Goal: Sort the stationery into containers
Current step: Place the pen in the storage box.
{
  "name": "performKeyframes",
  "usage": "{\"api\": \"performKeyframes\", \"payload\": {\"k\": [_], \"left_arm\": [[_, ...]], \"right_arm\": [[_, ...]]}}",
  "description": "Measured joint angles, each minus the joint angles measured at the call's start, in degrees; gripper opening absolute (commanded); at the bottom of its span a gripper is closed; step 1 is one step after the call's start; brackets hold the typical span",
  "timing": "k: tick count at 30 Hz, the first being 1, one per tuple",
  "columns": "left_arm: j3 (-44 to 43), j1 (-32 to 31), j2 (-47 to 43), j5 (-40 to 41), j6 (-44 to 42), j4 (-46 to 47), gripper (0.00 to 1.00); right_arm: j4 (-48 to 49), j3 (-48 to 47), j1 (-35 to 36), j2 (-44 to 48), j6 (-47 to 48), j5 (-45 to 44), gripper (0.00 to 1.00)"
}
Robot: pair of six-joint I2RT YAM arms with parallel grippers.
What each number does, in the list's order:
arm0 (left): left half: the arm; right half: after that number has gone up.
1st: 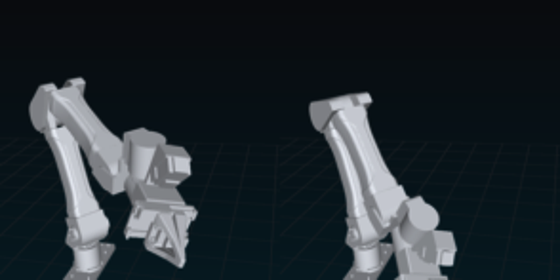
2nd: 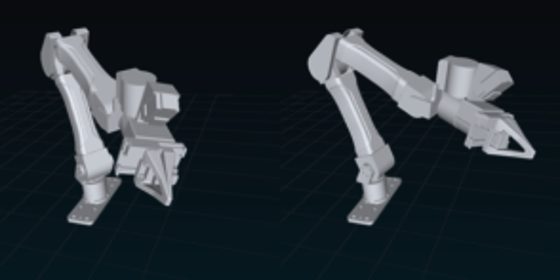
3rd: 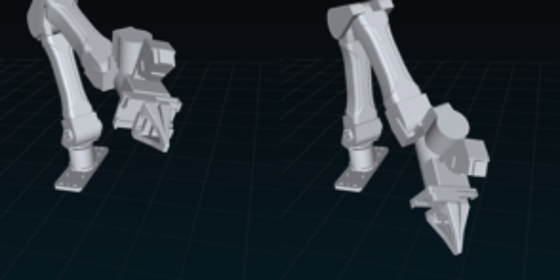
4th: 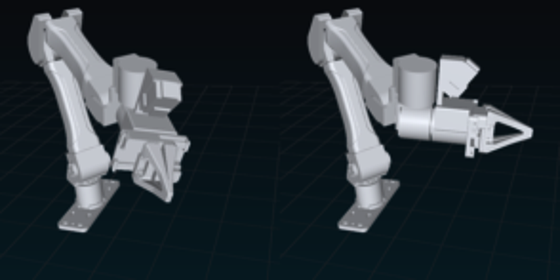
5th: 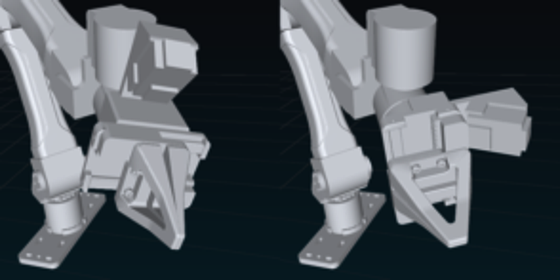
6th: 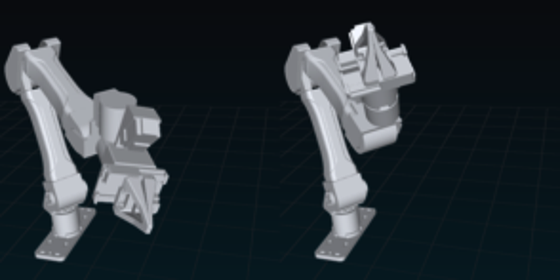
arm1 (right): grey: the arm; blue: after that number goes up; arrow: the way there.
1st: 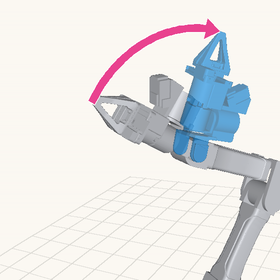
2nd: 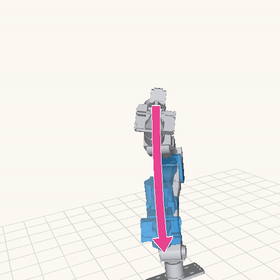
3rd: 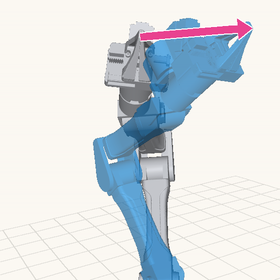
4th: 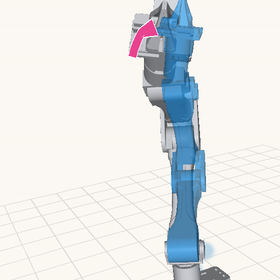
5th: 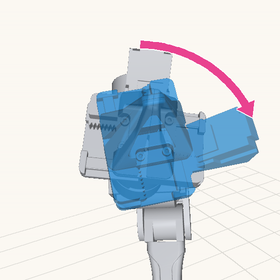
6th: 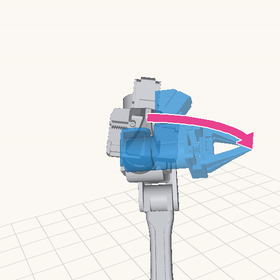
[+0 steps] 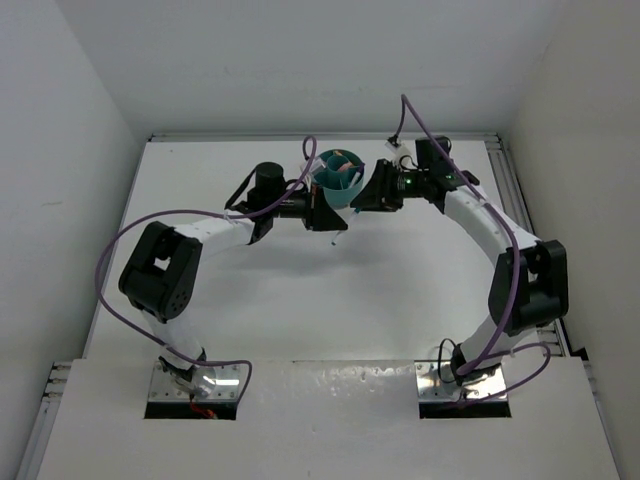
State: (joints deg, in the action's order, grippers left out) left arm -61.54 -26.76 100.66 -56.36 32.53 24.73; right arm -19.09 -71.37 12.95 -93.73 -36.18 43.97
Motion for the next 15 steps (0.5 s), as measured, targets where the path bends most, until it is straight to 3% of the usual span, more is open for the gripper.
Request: {"api": "performKeyframes", "payload": {"k": [6, 8, 11, 13, 15], "left_arm": [[0.0, 0.02, 0.24, -0.07, 0.87, 0.76, 0.0], [0.0, 0.02, 0.28, -0.22, 0.96, 0.81, 0.17], [0.0, 0.13, 0.37, -0.11, 0.9, 1.38, 0.58], [-0.02, 0.28, 0.37, 0.13, 0.55, 1.25, 0.69], [0.0, 0.92, 0.22, 0.68, 0.15, 0.44, 0.74]], "right_arm": [[-0.07, -0.46, 2.01, -0.61, 1.81, -2.19, 0.15], [-0.28, -0.79, 2.25, -0.81, 2.34, -2.62, 0.1], [-1.51, -1.92, 2.25, -1.07, 3.48, -3.41, 0.01], [-2.4, -3.56, 2.25, -1.51, 4.59, -4.28, 0.0], [-2.8, -6.21, 1.99, -2.47, 5.38, -5.25, 0.0]]}}
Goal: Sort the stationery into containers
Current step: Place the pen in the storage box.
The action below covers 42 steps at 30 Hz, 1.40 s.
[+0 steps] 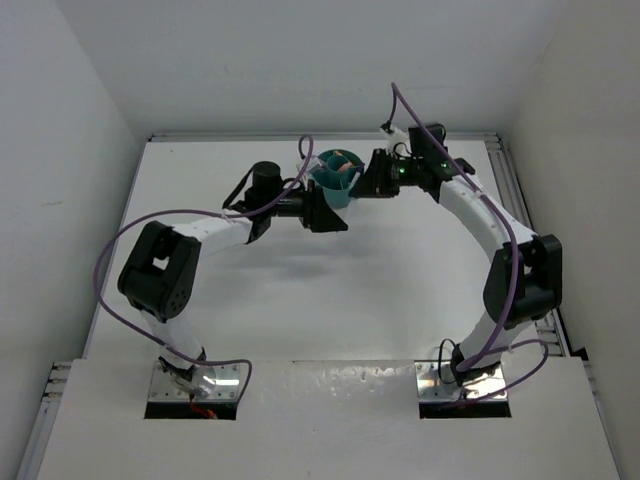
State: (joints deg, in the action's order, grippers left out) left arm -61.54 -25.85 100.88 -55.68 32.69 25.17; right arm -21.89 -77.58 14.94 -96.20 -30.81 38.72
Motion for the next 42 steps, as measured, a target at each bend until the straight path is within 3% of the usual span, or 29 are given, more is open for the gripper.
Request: {"api": "performKeyframes", "payload": {"k": [11, 13, 14, 15, 23, 34, 37, 38, 41, 42], "left_arm": [[-0.81, 13.9, -12.79, 8.59, -13.27, -9.31, 0.81], [-1.05, 14.25, -14.25, 9.31, -15.1, -9.84, 0.87], [-1.01, 14.34, -14.73, 9.42, -15.8, -10.01, 0.97], [-0.85, 14.49, -14.93, 9.55, -16.41, -10.05, 1.0], [5.38, 18.18, -15.15, 11.58, -17.46, -11.58, 1.0], [5.7, 20.59, -17.18, 13.75, -18.73, -15.3, 1.0], [6.49, 20.76, -18.23, 14.49, -19.02, -15.58, 1.0], [6.78, 20.76, -18.56, 14.73, -19.19, -15.96, 1.0], [6.97, 20.79, -19.04, 15.43, -20.11, -17.51, 1.0], [6.95, 20.79, -19.12, 15.65, -20.65, -18.25, 1.0]], "right_arm": [[5.01, -17.25, -6.62, -8.2, 2.29, -13.49, 0.0], [6.21, -18.56, -7.15, -10.01, 2.56, -15.45, 0.0], [6.73, -19.21, -7.3, -11.23, 2.73, -16.39, 0.0], [7.06, -19.63, -7.32, -12.33, 2.82, -17.03, 0.0], [7.91, -21.16, -6.88, -19.67, 3.54, -19.04, 0.0], [9.46, -23.17, -4.52, -22.32, 4.46, -19.3, 0.01], [9.44, -23.17, -3.52, -23.12, 5.11, -19.61, 0.15], [9.42, -23.17, -3.3, -23.41, 5.27, -19.82, 0.27], [9.33, -23.17, -2.62, -24.0, 5.6, -20.72, 0.48], [9.31, -23.17, -2.51, -24.04, 5.84, -20.92, 0.62]]}}
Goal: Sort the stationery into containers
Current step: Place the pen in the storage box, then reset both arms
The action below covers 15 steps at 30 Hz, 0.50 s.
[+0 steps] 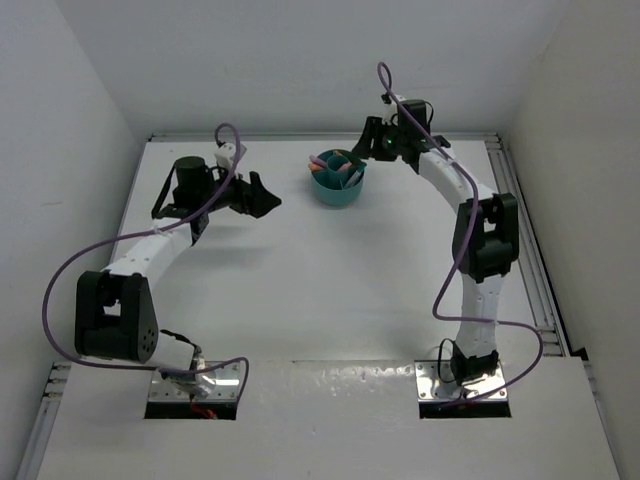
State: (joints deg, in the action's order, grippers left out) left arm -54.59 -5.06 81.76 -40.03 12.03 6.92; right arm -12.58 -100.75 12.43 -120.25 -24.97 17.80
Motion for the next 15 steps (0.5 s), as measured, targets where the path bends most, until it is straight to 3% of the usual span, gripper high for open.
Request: {"api": "performKeyframes", "payload": {"k": [3, 9, 12, 15], "left_arm": [[-0.39, 0.0, -0.04, 0.48, -1.75, -3.06, 1.0], [-4.09, 0.28, -0.83, 3.65, -4.55, -9.81, 1.0], [-4.79, 0.85, -3.41, 6.93, -5.73, -13.4, 1.0], [-4.74, 1.57, -7.63, 11.26, -7.3, -17.4, 1.0]], "right_arm": [[0.07, 0.0, 0.04, 0.0, 0.5, -0.76, 0.72], [-2.95, 1.27, -0.55, 2.75, 1.92, -1.11, 0.77], [-4.63, 7.37, -2.36, 10.6, 3.21, 0.37, 0.79], [-7.63, 17.64, -7.78, 24.57, 5.79, 2.23, 0.8]]}}
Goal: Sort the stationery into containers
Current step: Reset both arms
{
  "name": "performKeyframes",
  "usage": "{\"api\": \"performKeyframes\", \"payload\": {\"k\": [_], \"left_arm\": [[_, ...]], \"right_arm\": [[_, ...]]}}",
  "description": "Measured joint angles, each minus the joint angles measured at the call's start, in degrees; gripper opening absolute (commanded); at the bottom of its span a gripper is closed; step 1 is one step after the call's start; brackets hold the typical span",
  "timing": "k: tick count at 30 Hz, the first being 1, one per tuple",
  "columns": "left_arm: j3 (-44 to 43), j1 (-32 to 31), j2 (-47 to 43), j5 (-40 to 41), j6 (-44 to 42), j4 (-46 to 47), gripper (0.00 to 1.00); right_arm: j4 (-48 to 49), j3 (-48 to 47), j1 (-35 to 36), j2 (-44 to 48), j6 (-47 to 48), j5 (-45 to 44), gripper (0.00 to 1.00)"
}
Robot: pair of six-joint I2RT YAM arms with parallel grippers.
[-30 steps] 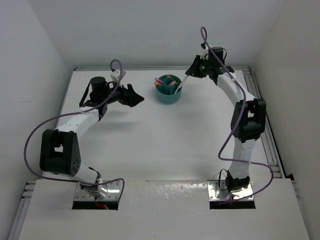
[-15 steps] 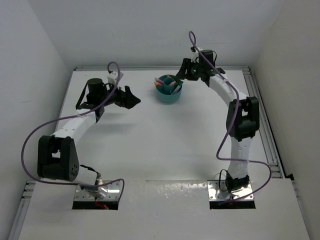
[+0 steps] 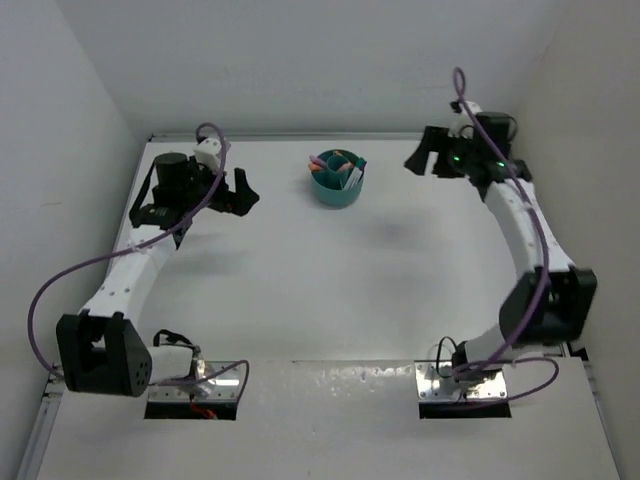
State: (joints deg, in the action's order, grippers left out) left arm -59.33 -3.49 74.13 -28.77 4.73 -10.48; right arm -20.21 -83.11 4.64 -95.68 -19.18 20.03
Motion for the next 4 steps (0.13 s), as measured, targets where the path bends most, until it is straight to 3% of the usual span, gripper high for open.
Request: {"api": "performKeyframes", "payload": {"k": [1, 4], "left_arm": [[0.31, 0.35, -1.84, 1.53, -0.74, -1.03, 1.0], [1.01, 1.22, -5.33, 4.13, -1.99, -3.26, 1.0]], "right_arm": [[-2.08, 4.37, -3.58, 7.17, 1.73, 0.26, 0.8], [-3.26, 10.05, -9.51, 16.41, 4.09, 0.2, 0.81]]}}
